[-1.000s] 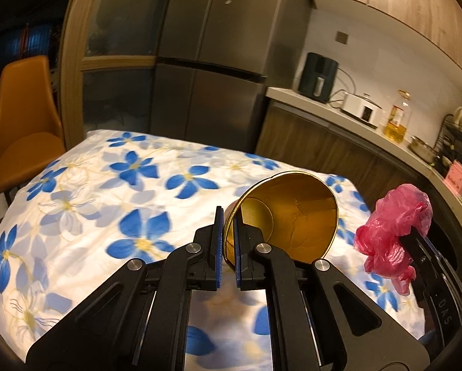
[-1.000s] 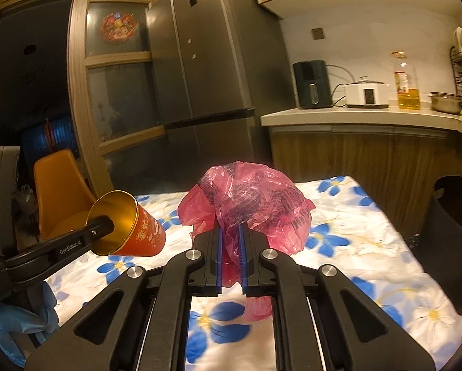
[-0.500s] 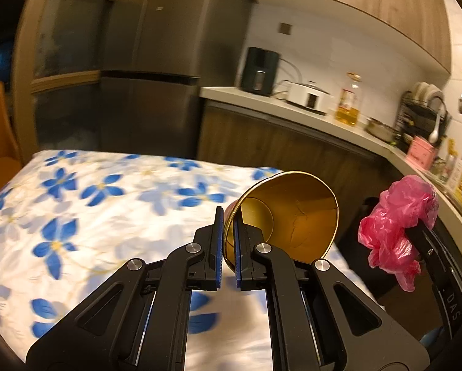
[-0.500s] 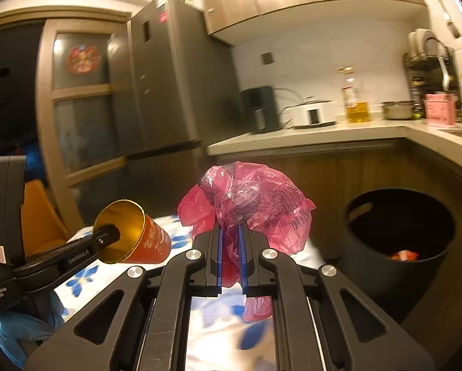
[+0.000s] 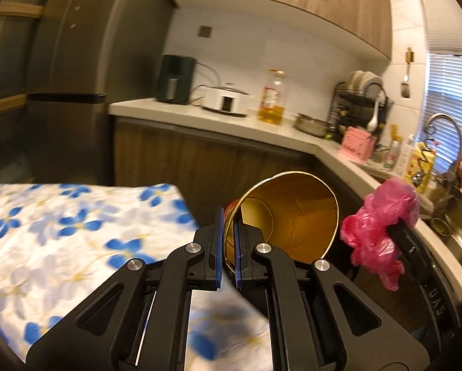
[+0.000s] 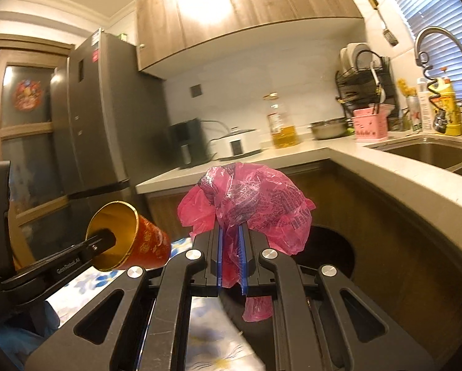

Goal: Collect trash
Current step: 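Carry the red cup and pink bag over the black bin with both tools, then open both tools to drop the cup and bag into the bin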

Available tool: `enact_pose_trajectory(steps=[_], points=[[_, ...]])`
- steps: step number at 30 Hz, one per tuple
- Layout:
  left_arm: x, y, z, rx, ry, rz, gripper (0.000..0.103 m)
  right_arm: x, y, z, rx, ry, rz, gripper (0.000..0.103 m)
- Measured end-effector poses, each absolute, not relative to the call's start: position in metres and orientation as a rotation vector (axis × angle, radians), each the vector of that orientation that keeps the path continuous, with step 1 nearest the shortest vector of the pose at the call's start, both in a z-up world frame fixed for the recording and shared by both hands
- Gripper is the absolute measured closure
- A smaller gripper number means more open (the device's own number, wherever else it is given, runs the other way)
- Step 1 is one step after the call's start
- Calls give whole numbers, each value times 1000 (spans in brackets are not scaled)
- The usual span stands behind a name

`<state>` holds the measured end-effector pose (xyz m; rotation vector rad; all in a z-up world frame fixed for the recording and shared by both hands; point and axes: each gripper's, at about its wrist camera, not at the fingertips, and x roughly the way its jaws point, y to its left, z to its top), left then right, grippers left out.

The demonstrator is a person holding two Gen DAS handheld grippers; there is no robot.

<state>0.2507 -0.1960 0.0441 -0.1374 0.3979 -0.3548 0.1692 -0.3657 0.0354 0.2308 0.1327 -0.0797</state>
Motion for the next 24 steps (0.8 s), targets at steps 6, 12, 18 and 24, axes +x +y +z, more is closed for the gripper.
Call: enact_pose_trajectory(steps=[6, 12, 18, 24], points=[[265, -235, 41, -124, 394, -421, 98, 186, -388, 32, 231, 149, -106, 94], [281, -257, 31, -121, 423, -450, 98, 196, -406, 27, 249, 157, -121, 94], [294, -267, 25, -132, 444, -470, 98, 206, -415, 25, 265, 162, -130, 93], [308, -273, 16, -158, 489, -471, 98, 217, -419, 22, 286, 176, -139, 89]])
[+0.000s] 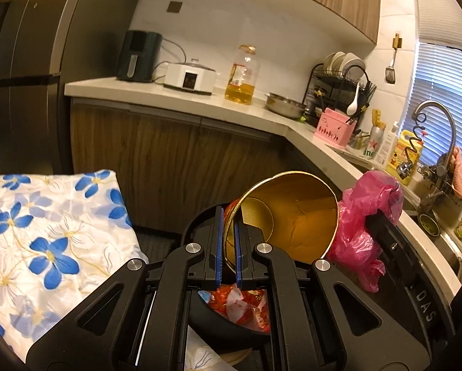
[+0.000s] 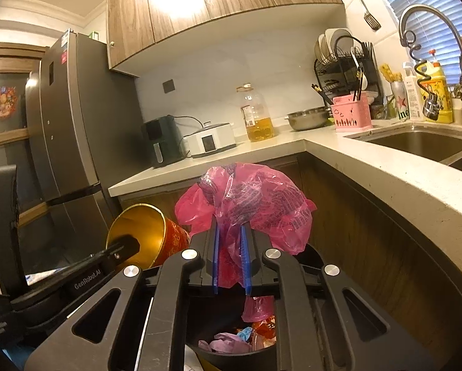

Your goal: Collect trash

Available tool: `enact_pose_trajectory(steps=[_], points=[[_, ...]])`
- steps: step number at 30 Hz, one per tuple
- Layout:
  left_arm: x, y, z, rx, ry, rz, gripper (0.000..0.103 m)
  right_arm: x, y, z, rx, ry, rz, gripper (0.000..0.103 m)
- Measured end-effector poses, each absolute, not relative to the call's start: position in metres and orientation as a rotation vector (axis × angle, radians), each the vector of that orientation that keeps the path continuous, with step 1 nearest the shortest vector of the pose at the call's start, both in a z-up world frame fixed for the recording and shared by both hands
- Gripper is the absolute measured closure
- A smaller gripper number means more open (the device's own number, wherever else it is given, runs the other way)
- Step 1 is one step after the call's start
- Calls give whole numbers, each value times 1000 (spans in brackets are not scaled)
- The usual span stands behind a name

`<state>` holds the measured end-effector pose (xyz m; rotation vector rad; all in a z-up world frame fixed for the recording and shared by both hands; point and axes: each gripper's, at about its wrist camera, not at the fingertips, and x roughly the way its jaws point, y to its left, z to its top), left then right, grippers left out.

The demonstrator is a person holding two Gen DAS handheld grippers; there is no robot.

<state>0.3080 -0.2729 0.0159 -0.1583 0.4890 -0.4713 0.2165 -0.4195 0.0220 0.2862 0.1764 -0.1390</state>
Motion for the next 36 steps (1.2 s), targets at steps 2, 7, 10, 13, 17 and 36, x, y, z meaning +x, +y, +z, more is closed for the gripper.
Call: enact_pose_trajectory(steps=[2, 7, 10, 13, 17, 36], points=[[311, -274, 12, -164, 505, -472, 98, 220, -421, 21, 294, 182, -138, 78], [319, -276, 4, -172, 545, -486, 97, 229, -424, 17, 299, 206, -145, 64], [323, -277, -2, -171, 570, -482, 90, 231, -426, 14, 306, 221, -151, 57], [324, -277, -4, -174, 580, -489, 83, 230, -428, 12, 312, 223, -160, 57], [324, -276, -5, -187, 573, -496, 59, 225, -430, 13, 329, 215, -172, 50], [267, -217, 6, -113, 498, -312, 9, 187, -390, 24, 215, 251, -180, 16]])
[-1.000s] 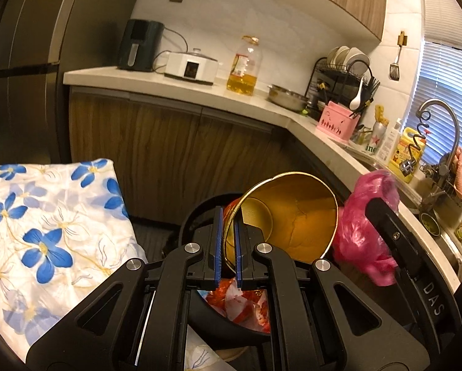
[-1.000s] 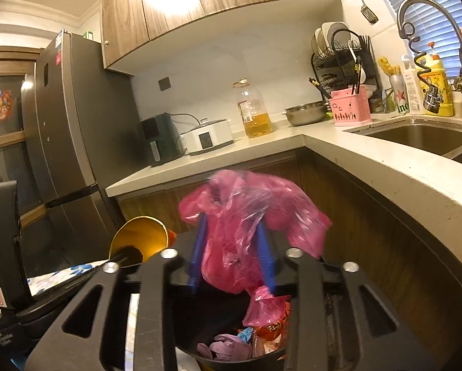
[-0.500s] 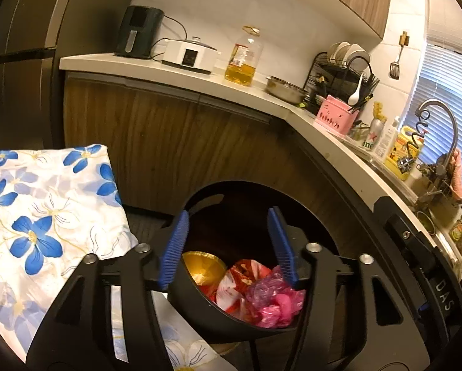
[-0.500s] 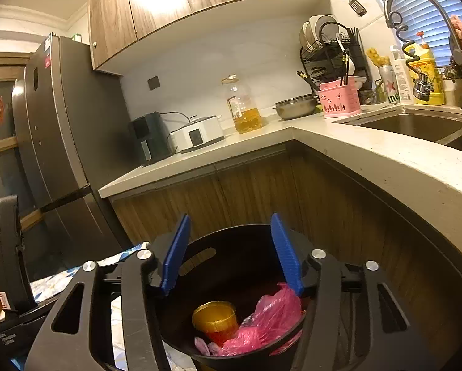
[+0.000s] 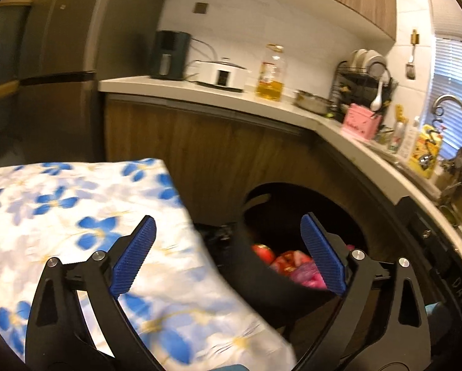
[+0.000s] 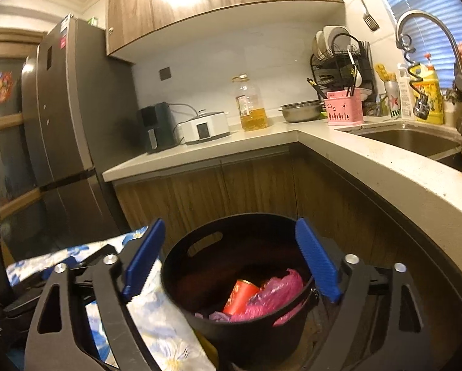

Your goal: Collect trash

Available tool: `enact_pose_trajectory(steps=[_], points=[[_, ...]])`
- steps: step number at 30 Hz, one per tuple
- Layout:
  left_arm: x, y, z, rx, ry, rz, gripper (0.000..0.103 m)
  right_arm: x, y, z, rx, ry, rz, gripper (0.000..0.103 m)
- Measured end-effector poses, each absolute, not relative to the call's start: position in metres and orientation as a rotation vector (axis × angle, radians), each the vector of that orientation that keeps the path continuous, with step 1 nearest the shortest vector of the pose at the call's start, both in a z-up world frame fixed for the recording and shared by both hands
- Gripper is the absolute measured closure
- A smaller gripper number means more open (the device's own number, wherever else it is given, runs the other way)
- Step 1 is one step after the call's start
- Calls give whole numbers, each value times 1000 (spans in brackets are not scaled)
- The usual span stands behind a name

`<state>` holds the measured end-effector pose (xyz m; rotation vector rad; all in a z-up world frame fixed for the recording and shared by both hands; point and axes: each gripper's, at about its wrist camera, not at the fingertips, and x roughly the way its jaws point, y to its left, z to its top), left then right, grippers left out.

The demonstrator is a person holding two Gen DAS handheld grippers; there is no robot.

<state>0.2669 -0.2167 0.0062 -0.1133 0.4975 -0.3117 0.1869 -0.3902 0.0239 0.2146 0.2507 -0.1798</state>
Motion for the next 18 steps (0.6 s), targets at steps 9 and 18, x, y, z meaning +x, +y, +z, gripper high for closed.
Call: enact_pose_trajectory(steps=[9, 18], points=[[216, -160, 10, -49, 486, -147, 6, 151, -347, 28, 132, 283, -146, 6], [156, -114, 14, -33, 473, -101, 6, 101, -303, 23, 78, 317, -172, 6]])
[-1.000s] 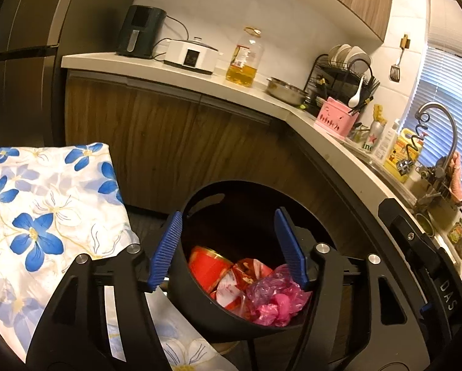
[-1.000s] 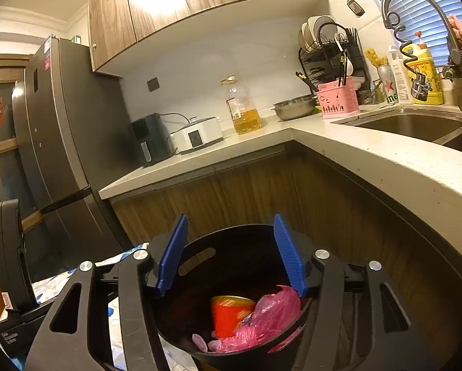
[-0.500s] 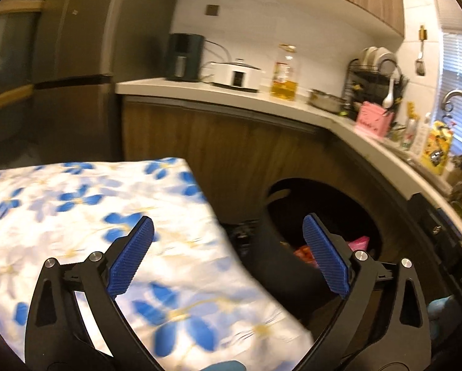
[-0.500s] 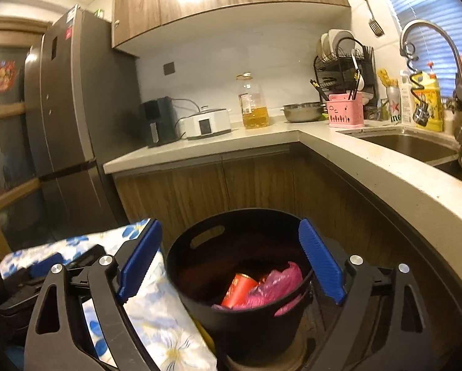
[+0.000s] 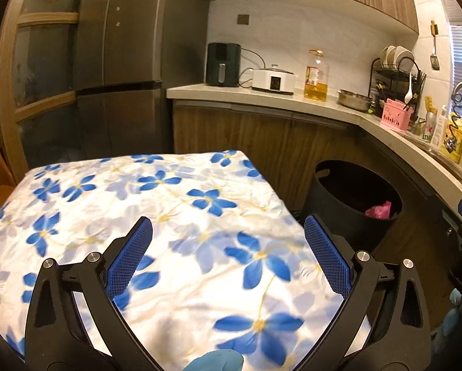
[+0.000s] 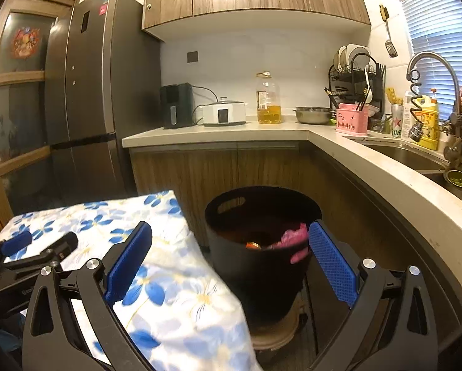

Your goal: Collect trash

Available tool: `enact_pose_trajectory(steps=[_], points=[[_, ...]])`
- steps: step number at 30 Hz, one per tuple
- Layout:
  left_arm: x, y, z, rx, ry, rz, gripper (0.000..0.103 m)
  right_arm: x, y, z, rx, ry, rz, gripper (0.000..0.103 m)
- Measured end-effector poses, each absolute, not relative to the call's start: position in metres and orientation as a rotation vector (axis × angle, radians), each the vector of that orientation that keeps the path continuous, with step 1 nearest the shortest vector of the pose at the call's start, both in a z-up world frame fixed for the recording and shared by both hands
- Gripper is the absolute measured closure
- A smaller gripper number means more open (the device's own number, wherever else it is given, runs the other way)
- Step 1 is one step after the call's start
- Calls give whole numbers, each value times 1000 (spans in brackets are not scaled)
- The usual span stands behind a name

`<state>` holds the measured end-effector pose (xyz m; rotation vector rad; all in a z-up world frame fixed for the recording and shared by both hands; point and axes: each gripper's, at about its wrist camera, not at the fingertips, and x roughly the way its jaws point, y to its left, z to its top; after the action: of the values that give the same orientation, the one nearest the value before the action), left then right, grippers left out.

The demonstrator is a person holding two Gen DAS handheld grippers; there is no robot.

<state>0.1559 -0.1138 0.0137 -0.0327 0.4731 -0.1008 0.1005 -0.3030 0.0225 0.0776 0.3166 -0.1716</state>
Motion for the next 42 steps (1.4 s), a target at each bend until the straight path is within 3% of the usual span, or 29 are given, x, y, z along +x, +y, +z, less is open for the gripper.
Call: enact_pose_trajectory(steps=[19, 42], points=[[53, -56, 15, -42, 434, -100, 6, 5, -239, 25, 49, 334, -183, 6], [14, -34, 21, -53, 409, -91, 6, -29, -212, 33, 40, 307, -135, 6]])
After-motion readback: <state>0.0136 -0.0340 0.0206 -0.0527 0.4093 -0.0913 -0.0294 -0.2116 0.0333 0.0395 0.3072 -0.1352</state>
